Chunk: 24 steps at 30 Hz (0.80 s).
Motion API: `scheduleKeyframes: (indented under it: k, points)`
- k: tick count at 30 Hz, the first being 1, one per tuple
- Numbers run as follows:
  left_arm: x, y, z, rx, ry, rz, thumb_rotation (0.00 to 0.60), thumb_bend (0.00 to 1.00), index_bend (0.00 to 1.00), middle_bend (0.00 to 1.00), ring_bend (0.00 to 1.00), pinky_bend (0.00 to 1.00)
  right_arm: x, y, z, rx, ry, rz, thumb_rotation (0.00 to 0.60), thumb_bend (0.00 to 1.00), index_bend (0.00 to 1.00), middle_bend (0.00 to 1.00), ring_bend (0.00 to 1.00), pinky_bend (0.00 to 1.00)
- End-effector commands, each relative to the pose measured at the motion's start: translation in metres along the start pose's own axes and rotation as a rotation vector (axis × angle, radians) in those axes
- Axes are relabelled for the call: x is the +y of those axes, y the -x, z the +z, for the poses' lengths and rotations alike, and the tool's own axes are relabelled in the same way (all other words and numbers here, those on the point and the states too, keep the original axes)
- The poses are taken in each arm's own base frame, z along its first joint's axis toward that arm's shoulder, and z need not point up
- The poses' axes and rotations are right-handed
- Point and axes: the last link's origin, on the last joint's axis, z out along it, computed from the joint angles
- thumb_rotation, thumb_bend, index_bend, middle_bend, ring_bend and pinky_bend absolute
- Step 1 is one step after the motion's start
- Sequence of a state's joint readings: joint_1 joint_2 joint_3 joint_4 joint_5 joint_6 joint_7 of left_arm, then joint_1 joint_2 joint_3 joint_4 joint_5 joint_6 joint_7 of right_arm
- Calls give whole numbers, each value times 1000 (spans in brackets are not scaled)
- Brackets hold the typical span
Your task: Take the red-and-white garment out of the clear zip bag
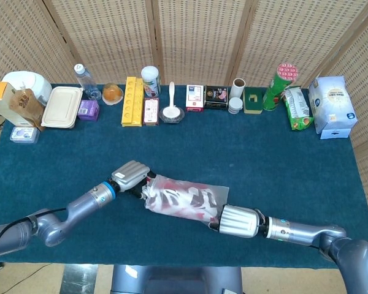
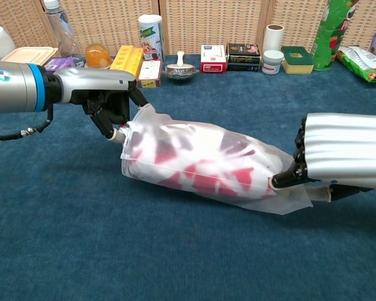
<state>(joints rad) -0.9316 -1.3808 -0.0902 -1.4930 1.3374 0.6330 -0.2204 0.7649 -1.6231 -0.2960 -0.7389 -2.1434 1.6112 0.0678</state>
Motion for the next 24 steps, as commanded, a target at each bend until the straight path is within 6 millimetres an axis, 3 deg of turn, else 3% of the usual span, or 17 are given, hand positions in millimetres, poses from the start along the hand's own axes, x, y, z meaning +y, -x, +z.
scheduleKeyframes:
  k: [1,24]
  points:
    - [0,0,-3,-2,3,2,600,452,861,1000,1000,1000,2,0,-1,-6,10,-2,600,693,860,913,1000,1000]
    - [-19,-10,-26,34,-5,6,600,453,861,1000,1000,1000,14,2,-22,-60,90,-16,600,700,866,931,1000,1000]
